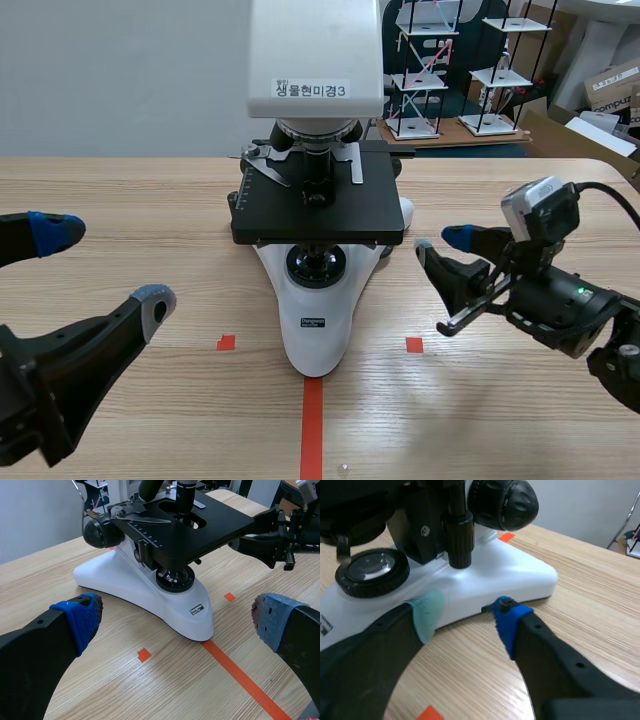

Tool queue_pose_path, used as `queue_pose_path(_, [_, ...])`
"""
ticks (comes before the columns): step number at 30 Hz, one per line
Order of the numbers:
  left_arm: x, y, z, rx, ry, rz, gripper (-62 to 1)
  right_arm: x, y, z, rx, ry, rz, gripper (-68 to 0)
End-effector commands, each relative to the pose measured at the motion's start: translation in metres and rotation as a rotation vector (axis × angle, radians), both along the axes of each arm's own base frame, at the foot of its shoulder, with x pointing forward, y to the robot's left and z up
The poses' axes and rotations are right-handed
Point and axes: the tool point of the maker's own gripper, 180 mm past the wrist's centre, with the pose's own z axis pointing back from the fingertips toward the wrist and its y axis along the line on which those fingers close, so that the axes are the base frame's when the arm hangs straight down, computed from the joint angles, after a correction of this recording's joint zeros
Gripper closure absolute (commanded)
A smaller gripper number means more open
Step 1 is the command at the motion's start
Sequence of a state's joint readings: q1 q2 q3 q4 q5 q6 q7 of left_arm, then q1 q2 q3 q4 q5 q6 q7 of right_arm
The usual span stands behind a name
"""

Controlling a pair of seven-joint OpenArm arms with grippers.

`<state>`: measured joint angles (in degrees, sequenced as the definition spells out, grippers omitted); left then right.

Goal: Return to the home posture

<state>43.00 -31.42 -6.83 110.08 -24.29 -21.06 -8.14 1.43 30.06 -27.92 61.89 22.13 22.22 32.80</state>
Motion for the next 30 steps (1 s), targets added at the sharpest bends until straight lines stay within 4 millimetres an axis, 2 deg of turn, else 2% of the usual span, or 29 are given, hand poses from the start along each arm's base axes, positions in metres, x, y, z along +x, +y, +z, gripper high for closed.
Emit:
queue_pose_path(1, [0.001,0.000,0.007,-0.021,-0.022,0.006,-62.3,-0.001,-0.004,0.014,0.008,-0.038,0.006,-33.4])
queue_pose_path(6, [0.001,0.000,0.007,-0.021,-0.022,0.006,-62.3,-0.022,-0.010,0.019,-0.006,-0.034,0.021,-43.9])
queue_pose_path(11, [0.001,0.000,0.007,-0.021,-0.022,0.006,-62.3,-0.047,-0.015,0.032,-0.019,-0.035,0.038,-59.7])
queue_pose_path(14, [0.001,0.000,0.007,-0.021,-0.022,0.006,-62.3,-0.062,-0.018,0.039,-0.035,-0.025,0.042,-65.0])
queue_pose_path(22, [0.001,0.000,0.007,-0.021,-0.022,0.006,-62.3,-0.097,-0.022,0.060,-0.077,0.011,0.041,-65.7])
queue_pose_path(30, [0.001,0.000,0.007,-0.021,-0.022,0.006,-62.3,-0.115,-0.020,0.091,-0.087,-0.020,0.048,-65.7])
